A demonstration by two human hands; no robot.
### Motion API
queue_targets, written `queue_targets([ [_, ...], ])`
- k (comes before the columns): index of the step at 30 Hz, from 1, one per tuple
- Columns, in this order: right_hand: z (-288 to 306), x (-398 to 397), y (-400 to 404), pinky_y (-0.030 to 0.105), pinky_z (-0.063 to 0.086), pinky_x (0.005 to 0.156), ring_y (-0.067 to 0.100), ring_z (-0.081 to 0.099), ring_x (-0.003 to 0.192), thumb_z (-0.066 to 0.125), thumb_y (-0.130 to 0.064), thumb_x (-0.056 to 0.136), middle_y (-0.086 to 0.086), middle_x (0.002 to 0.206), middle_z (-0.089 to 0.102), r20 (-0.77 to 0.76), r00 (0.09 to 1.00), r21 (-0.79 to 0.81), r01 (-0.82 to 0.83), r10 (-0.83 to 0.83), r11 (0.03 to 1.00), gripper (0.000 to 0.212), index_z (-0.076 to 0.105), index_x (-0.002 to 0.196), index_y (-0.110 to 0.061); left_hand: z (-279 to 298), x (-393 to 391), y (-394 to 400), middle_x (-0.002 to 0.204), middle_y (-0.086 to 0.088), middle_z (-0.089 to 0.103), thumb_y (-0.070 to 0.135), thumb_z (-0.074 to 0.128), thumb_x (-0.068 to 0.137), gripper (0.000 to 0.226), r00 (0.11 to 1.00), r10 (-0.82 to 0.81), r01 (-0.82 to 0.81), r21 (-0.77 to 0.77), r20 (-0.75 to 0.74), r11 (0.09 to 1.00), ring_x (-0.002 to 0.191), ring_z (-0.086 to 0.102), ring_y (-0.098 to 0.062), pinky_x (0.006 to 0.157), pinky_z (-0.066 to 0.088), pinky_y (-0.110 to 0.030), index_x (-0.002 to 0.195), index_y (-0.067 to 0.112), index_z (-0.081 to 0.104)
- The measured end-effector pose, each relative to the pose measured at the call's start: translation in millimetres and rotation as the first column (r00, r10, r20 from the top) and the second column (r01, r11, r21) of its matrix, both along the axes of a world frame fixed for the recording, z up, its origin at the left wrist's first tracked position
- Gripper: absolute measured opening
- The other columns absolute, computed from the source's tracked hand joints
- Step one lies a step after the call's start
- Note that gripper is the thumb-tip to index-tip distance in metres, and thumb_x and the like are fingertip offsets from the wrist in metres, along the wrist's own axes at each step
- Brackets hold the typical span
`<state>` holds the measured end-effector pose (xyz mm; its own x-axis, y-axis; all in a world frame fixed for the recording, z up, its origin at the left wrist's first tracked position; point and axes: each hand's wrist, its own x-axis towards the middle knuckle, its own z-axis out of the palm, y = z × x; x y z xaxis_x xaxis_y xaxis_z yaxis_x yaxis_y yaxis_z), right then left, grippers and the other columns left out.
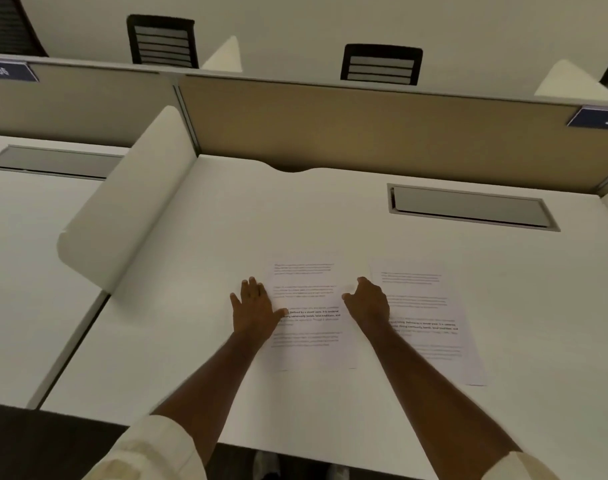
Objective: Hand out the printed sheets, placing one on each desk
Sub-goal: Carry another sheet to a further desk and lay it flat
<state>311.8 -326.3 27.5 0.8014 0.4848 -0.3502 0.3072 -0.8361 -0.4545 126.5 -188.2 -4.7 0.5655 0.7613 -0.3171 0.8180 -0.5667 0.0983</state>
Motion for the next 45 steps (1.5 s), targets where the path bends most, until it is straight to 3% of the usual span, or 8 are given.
queue_targets([
  [9, -11, 5, 11, 0.037, 0.042, 0.107, 0.03, 0.054, 0.133, 0.068, -0.028, 0.09, 0.011, 0.145, 0.058, -0.276, 0.935, 0.168, 0.276, -0.224, 0.946, 0.06, 0.051, 0.144, -0.01, 4, 14, 4, 0.163, -0.016, 0.02, 0.059, 0.059, 0.089, 0.09, 0.999, 0.05, -0.05, 0.016, 0.013, 0.999, 0.152, 0.015, -0.032, 0.12, 0.025, -0.052, 0.15, 0.0, 0.03],
  [18, -17, 13, 18, 0.055, 0.058, 0.091, 0.042, 0.072, 0.095, 0.079, -0.014, 0.08, 0.023, 0.099, 0.075, -0.578, 0.78, 0.268, 0.459, -0.239, 0.847, 0.019, 0.071, 0.091, 0.0, -3, 12, 4, 0.163, -0.013, 0.024, 0.055, 0.065, 0.087, 0.081, 0.982, 0.108, -0.107, -0.016, 0.153, 0.994, 0.15, 0.022, -0.03, 0.119, 0.028, -0.044, 0.146, 0.007, 0.039],
  [22, -17, 10, 13, 0.055, 0.061, 0.084, 0.034, 0.075, 0.093, 0.074, -0.008, 0.083, 0.015, 0.1, 0.076, -0.568, 0.806, 0.378, 0.434, -0.165, 0.818, 0.018, 0.068, 0.1, -0.006, -4, 8, 5, 0.163, -0.011, 0.026, 0.053, 0.069, 0.085, 0.081, 0.949, 0.177, -0.156, -0.097, 0.261, 0.983, 0.15, 0.023, -0.028, 0.12, 0.026, -0.043, 0.148, 0.012, 0.039],
  [27, -11, 13, 4, 0.044, 0.064, 0.074, 0.027, 0.077, 0.086, 0.077, -0.008, 0.084, 0.008, 0.094, 0.079, -0.559, 0.828, 0.516, 0.311, 0.038, 0.798, 0.021, 0.066, 0.101, -0.007, 13, 16, 17, 0.141, -0.014, 0.058, 0.027, 0.076, 0.087, 0.059, 0.604, 0.509, -0.305, -0.412, 0.614, 0.859, 0.131, 0.053, -0.029, 0.111, 0.041, -0.037, 0.138, 0.007, 0.056],
  [33, 4, 19, -6, 0.028, 0.059, 0.056, 0.015, 0.076, 0.07, 0.079, -0.007, 0.082, 0.003, 0.083, 0.08, -0.545, 0.831, 0.591, 0.287, 0.111, 0.754, 0.02, 0.067, 0.098, -0.006, 28, 18, 36, 0.124, -0.021, 0.066, 0.017, 0.078, 0.085, 0.058, 0.287, 0.816, -0.223, -0.794, 0.501, 0.566, 0.11, 0.064, -0.031, 0.09, 0.055, -0.042, 0.135, -0.002, 0.055],
  [36, 9, 25, -10, 0.026, 0.057, 0.053, 0.015, 0.076, 0.068, 0.078, -0.006, 0.083, 0.003, 0.08, 0.08, -0.554, 0.826, 0.603, 0.309, 0.107, 0.735, 0.017, 0.067, 0.096, -0.009, 30, 4, 35, 0.111, -0.021, 0.07, 0.015, 0.077, 0.085, 0.045, 0.296, 0.854, -0.142, -0.865, 0.428, 0.482, 0.083, 0.069, -0.029, 0.064, 0.056, -0.033, 0.125, -0.001, 0.063],
  [41, 13, 29, -11, 0.032, 0.06, 0.064, 0.017, 0.076, 0.071, 0.078, -0.007, 0.084, 0.004, 0.082, 0.08, -0.56, 0.82, 0.604, 0.309, 0.115, 0.734, 0.017, 0.069, 0.097, -0.011, 26, -20, 27, 0.104, -0.022, 0.074, 0.019, 0.077, 0.083, 0.03, 0.437, 0.849, -0.033, -0.938, 0.296, 0.344, 0.079, 0.074, -0.032, 0.072, 0.062, -0.041, 0.105, 0.001, 0.069],
  [45, 13, 23, -7, 0.027, 0.058, 0.057, 0.016, 0.074, 0.069, 0.076, -0.009, 0.085, 0.006, 0.085, 0.08, -0.567, 0.819, 0.591, 0.328, 0.091, 0.737, 0.011, 0.074, 0.095, -0.011, 28, -33, 21, 0.095, -0.018, 0.076, 0.012, 0.077, 0.083, 0.021, 0.342, 0.881, -0.089, -0.922, 0.328, 0.377, 0.072, 0.075, -0.029, 0.063, 0.061, -0.036, 0.098, 0.0, 0.07],
])
